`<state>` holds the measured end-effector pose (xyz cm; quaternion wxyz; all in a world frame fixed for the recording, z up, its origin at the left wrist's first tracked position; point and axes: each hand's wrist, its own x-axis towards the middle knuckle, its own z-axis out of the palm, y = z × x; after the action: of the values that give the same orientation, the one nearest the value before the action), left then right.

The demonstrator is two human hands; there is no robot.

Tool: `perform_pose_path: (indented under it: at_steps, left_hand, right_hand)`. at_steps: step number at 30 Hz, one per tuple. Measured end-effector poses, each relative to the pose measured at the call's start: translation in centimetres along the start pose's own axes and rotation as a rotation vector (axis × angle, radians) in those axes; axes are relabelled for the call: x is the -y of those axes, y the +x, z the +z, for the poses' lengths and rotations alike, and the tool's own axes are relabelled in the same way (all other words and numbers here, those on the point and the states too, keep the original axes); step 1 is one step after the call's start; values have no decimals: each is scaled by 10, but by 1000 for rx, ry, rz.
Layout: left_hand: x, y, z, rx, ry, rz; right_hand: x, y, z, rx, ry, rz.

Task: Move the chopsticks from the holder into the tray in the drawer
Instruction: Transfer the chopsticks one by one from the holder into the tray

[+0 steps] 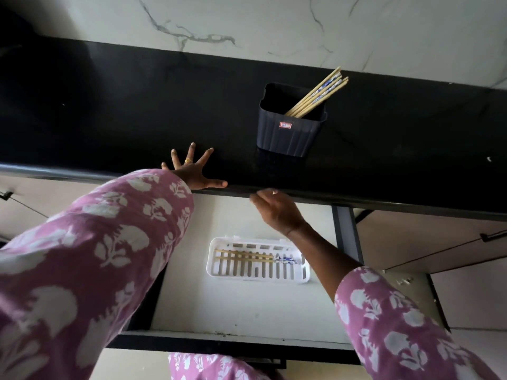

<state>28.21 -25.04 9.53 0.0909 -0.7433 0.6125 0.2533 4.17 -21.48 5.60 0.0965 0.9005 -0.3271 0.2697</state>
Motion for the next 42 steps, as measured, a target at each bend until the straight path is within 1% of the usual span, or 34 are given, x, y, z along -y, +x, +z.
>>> perform_pose_path:
  at_steps: [2,5,7,10,11,12,13,15,18,20,22,28,35,39,42]
  left_hand:
    - [1,0,-1,-2,4,2]
    - [1,1,-1,2,4,7]
    - [1,2,-1,3,-2,9]
    - [1,3,-1,14,-10,8]
    - [1,4,-1,16,-14,7]
    - [1,4,-1,15,-18,7]
    - [1,5,-1,14,-22,7]
    - [2,5,-1,15,-26,7]
    - [1,5,-2,20,-18,6]
    - [0,4,-3,23,-19,5]
    - [0,3,-4,24,-16,3]
    - [0,3,-5,26,-12,-1]
    - [1,3,-3,17,-10,0]
    - [1,4,-2,14,-1,1]
    - [0,3,-2,9,-4,5]
  right_hand:
    - [-17,19,-13,-135,-49,78]
    - [-46,48,-32,-317,-95,259]
    - [-65,66,-44,-413,-84,431]
    - [-90,92,-61,-572,1,702]
    - [-97,101,-68,-597,42,805]
    - [-104,110,-73,-579,98,929]
    - [-110,116,-77,-525,141,1058]
    - [-124,127,-81,-413,227,1249]
    - [-139,139,-82,-371,361,1399]
    - [-144,146,-83,-308,388,1477]
    - [-149,150,-83,-272,386,1523]
    - [-143,151,-81,-382,403,1595]
    - [-140,146,-98,-409,331,1500]
    - [-142,143,-113,-481,293,1440]
    - [-144,143,-130,-577,272,1395]
